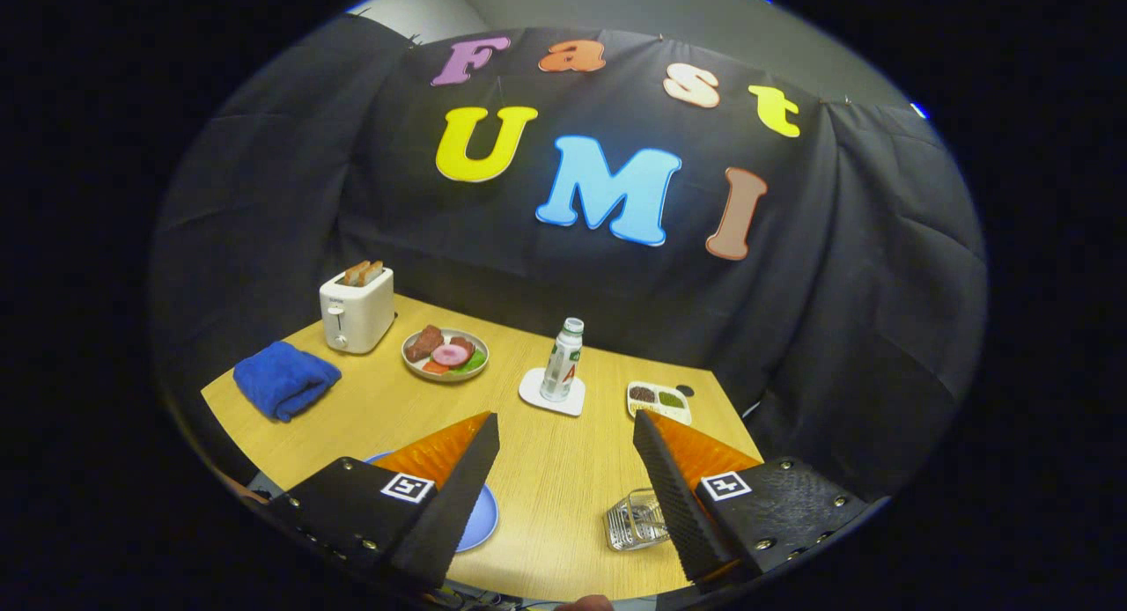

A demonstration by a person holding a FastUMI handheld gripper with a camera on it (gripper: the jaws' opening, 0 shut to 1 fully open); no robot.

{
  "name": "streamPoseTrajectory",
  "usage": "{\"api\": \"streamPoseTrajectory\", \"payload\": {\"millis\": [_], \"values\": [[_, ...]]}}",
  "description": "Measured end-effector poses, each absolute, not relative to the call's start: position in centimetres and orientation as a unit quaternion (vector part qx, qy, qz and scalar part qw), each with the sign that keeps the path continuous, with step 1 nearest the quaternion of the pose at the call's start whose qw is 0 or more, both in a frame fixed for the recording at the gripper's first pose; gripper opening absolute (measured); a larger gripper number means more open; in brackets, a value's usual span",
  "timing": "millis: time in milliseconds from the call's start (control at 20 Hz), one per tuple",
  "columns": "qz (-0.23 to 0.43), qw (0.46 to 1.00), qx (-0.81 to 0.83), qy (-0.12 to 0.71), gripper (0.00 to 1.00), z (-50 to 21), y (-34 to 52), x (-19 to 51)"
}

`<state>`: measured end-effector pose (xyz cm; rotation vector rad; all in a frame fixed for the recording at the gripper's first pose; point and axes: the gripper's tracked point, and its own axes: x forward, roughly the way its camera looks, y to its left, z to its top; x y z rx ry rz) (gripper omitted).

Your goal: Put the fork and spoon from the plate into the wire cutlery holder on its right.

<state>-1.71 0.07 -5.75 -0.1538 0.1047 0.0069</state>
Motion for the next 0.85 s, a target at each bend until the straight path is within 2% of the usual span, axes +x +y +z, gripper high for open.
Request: {"api": "streamPoseTrajectory", "payload": {"millis": [200, 500, 850], "values": [[-0.013, 0.998, -0.057, -0.037, 0.95, -2.5, 0.5, -1.6], [0.009, 0.993, -0.039, -0.114, 0.95, 0.2, 2.9, -1.9], [0.036, 0.994, -0.005, -0.100, 0.95, -1.4, 4.1, -2.4]]}}
